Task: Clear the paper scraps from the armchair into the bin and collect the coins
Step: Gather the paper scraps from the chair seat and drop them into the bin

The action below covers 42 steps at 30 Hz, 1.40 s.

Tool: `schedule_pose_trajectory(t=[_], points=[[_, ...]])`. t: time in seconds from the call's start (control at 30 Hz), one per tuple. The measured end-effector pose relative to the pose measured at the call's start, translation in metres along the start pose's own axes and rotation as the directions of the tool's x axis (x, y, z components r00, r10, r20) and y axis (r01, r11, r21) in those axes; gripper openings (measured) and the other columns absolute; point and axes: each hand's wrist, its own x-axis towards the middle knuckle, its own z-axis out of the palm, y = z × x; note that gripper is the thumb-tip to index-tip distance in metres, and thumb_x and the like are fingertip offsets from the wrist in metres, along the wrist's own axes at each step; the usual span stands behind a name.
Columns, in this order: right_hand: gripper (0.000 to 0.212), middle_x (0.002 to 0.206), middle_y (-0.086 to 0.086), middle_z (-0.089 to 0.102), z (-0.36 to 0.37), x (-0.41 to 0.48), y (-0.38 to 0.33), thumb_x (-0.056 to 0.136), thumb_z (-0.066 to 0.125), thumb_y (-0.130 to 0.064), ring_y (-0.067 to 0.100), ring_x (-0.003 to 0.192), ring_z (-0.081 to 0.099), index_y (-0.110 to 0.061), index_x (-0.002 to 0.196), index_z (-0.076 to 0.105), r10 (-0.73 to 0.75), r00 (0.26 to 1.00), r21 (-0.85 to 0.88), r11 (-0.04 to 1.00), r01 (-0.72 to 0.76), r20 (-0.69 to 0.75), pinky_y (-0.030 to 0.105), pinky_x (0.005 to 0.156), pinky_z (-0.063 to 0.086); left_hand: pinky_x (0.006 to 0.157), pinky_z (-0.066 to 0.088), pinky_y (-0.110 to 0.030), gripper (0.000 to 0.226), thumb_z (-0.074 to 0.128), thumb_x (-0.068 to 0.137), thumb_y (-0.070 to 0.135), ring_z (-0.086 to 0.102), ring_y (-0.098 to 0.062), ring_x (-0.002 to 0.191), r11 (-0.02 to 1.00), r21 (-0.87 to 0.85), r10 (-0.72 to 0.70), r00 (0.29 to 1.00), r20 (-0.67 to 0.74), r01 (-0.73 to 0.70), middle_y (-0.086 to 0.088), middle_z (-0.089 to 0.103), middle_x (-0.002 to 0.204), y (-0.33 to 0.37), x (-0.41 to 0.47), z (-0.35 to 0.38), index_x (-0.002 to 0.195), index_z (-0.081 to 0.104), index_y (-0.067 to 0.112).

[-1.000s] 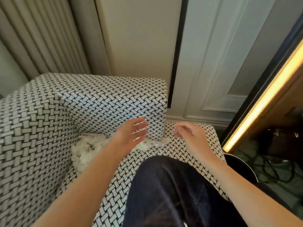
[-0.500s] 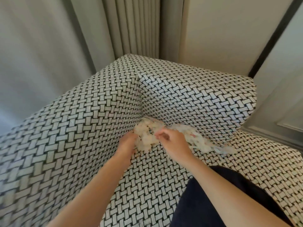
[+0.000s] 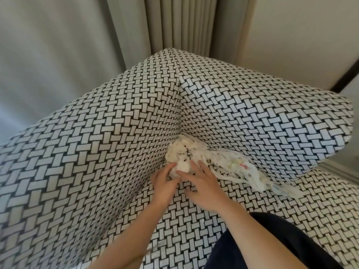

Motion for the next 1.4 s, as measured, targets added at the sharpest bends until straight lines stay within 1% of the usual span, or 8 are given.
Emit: schedule_pose_trajectory(t=[0.13, 0.3, 0.4, 0.6, 0.73, 0.9, 1.13, 1.4], points=[[0.057, 0.158, -0.005, 0.016, 0.006, 0.003, 0.002, 0.094, 0.051, -0.030, 0.015, 0.146, -0.003, -0.034, 0.146, 0.029, -0.027, 1.000, -0.047, 0.999, 0.027, -0.008, 0.036, 0.117, -0.004, 0.089, 0.042, -0.015, 0.051, 0.060, 0.078, 0.002, 0.050, -0.006, 0.115, 0.996, -0.053, 0.076, 0.997, 0.017, -0.075, 0.001, 0.054, 0.126, -0.004, -0.005, -0.007, 0.118, 0.055, 0.033], [0.030, 0.130, -0.003, 0.055, -0.004, 0.000, -0.003, 0.091, 0.056, -0.018, 0.011, 0.125, 0.045, -0.019, 0.121, 0.062, 0.049, 0.956, 0.260, 0.965, 0.029, -0.289, 0.024, 0.109, 0.028, 0.096, 0.038, -0.022, 0.059, 0.062, 0.078, 0.000, 0.047, -0.009, 0.119, 0.989, -0.094, 0.116, 0.993, 0.012, -0.114, 0.006, 0.053, 0.126, -0.012, -0.004, -0.009, 0.124, 0.050, 0.035], [0.018, 0.111, -0.007, 0.063, -0.008, -0.003, -0.003, 0.088, 0.061, -0.014, 0.007, 0.108, 0.055, -0.019, 0.105, 0.065, 0.117, 0.914, 0.361, 0.932, 0.035, -0.389, 0.018, 0.096, 0.040, 0.086, 0.034, -0.010, 0.063, 0.063, 0.079, 0.000, 0.042, -0.006, 0.119, 0.986, -0.086, 0.138, 0.990, -0.023, -0.139, 0.008, 0.047, 0.131, -0.010, -0.005, -0.010, 0.131, 0.045, 0.031], [0.017, 0.089, -0.011, 0.061, -0.019, -0.008, -0.004, 0.083, 0.067, -0.010, 0.008, 0.078, 0.060, -0.023, 0.085, 0.056, 0.301, 0.782, 0.562, 0.824, 0.075, -0.546, 0.022, 0.071, 0.052, 0.116, 0.019, -0.046, 0.066, 0.062, 0.084, 0.008, 0.013, -0.017, 0.142, 0.986, 0.086, 0.139, 0.989, 0.059, -0.144, 0.006, 0.014, 0.154, 0.000, 0.004, -0.013, 0.128, 0.043, 0.052], [0.022, 0.086, -0.004, 0.063, -0.023, -0.011, -0.003, 0.084, 0.064, -0.003, 0.026, 0.081, 0.065, -0.023, 0.082, 0.054, 0.407, 0.724, 0.680, 0.724, 0.117, -0.557, 0.044, 0.069, 0.056, 0.115, 0.002, -0.047, 0.060, 0.055, 0.090, 0.018, -0.011, -0.026, 0.143, 0.938, 0.339, 0.023, 0.988, 0.153, -0.075, 0.006, -0.006, 0.157, 0.015, 0.005, -0.007, 0.137, 0.034, 0.048], [0.021, 0.083, -0.005, 0.061, -0.023, -0.016, -0.002, 0.083, 0.064, -0.003, 0.024, 0.074, 0.060, -0.022, 0.081, 0.055, 0.406, 0.734, 0.675, 0.732, 0.096, -0.544, 0.037, 0.068, 0.055, 0.114, 0.007, -0.047, 0.068, 0.054, 0.089, 0.040, -0.008, -0.033, 0.142, 0.869, 0.490, -0.130, 0.987, 0.097, 0.066, -0.001, -0.003, 0.158, 0.035, 0.014, 0.006, 0.146, 0.017, 0.040], [0.016, 0.083, -0.008, 0.062, -0.020, -0.014, 0.002, 0.084, 0.065, -0.007, 0.023, 0.073, 0.061, -0.020, 0.082, 0.056, 0.416, 0.756, 0.665, 0.746, 0.035, -0.506, 0.029, 0.068, 0.053, 0.115, 0.017, -0.049, 0.079, 0.065, 0.076, 0.039, 0.012, -0.025, 0.143, 0.974, 0.107, -0.207, 0.977, 0.048, 0.201, -0.003, 0.020, 0.155, 0.032, 0.030, 0.003, 0.145, 0.028, 0.032], [0.020, 0.082, -0.006, 0.061, -0.022, -0.012, 0.003, 0.084, 0.064, -0.004, 0.023, 0.073, 0.059, -0.021, 0.080, 0.055, 0.465, 0.722, 0.706, 0.707, 0.047, -0.513, 0.024, 0.064, 0.048, 0.094, 0.028, -0.030, 0.044, 0.055, 0.090, 0.015, 0.037, -0.011, 0.126, 0.982, -0.181, 0.061, 0.994, 0.085, -0.045, 0.006, 0.038, 0.146, 0.053, 0.015, 0.015, 0.131, 0.052, 0.032]])
